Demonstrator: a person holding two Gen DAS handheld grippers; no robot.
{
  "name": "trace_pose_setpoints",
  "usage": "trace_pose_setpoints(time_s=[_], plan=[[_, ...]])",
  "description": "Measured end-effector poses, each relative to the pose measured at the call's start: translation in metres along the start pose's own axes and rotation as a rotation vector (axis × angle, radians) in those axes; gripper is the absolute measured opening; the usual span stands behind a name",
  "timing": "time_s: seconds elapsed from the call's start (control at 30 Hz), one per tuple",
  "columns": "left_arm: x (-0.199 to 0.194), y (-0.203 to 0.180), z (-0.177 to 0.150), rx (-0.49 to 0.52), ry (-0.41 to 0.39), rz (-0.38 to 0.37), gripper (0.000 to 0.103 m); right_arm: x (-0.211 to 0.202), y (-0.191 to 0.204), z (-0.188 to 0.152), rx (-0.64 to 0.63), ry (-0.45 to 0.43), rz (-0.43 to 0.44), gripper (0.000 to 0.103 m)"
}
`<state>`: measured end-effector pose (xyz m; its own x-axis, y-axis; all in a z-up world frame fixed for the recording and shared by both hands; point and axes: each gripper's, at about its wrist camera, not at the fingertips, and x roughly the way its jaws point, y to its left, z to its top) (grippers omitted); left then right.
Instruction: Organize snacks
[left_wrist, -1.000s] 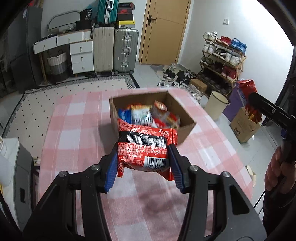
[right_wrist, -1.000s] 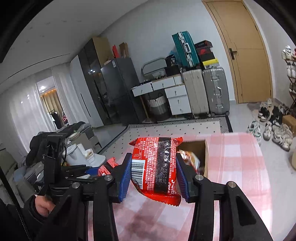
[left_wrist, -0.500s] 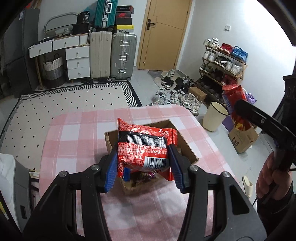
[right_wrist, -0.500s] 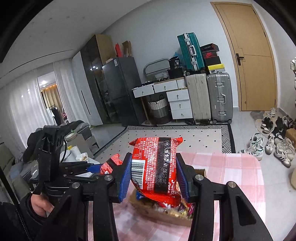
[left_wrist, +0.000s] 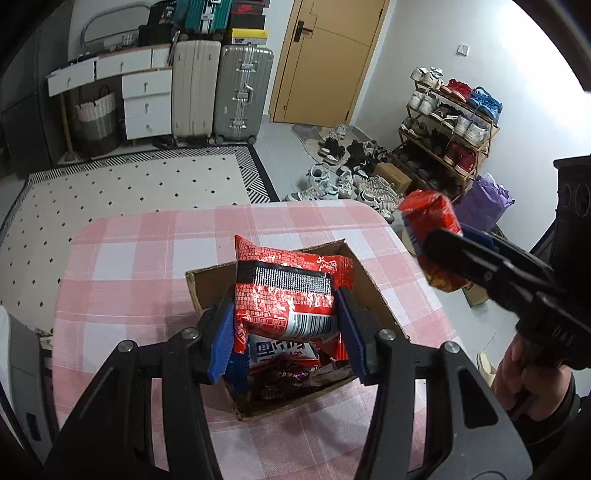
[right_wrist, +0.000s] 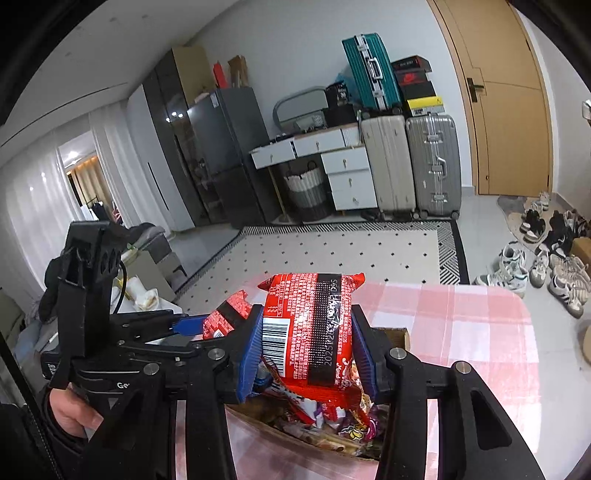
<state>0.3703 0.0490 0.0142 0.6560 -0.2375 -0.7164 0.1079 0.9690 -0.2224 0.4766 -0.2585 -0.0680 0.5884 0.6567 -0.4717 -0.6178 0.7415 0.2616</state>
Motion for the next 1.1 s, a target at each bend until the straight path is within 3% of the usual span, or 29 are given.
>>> trace_pose_setpoints(time_s=[0.3, 0.5, 0.7, 0.87, 1.03, 1.1], plan=[[0.034, 0.008, -0.010, -0.013, 0.042, -0.019, 0.048, 0.040, -0.014, -0.022, 0.023, 0.065, -0.012, 0.045], [0.046, 0.013, -0.013, -0.025, 0.066, -0.020, 0.051, 0.049, -0.022, -0.030, 0.048, 0.080, -0.022, 0.050], [0.036, 0.011, -0.018, -0.018, 0.050, -0.005, 0.052, 0.025, -0.023, -0.031, 0.059, 0.032, -0.011, 0.054], [0.018, 0.005, -0.023, -0.002, 0.017, 0.006, 0.057, 0.001, -0.014, -0.032, 0.051, -0.007, -0.010, 0.065], [-0.008, -0.004, -0.029, 0.004, -0.021, 0.021, 0.066, -0.024, -0.005, -0.035, 0.031, -0.037, -0.017, 0.070], [-0.020, -0.007, -0.034, -0.003, -0.038, 0.031, 0.078, -0.037, 0.001, -0.038, 0.009, -0.051, -0.029, 0.074]])
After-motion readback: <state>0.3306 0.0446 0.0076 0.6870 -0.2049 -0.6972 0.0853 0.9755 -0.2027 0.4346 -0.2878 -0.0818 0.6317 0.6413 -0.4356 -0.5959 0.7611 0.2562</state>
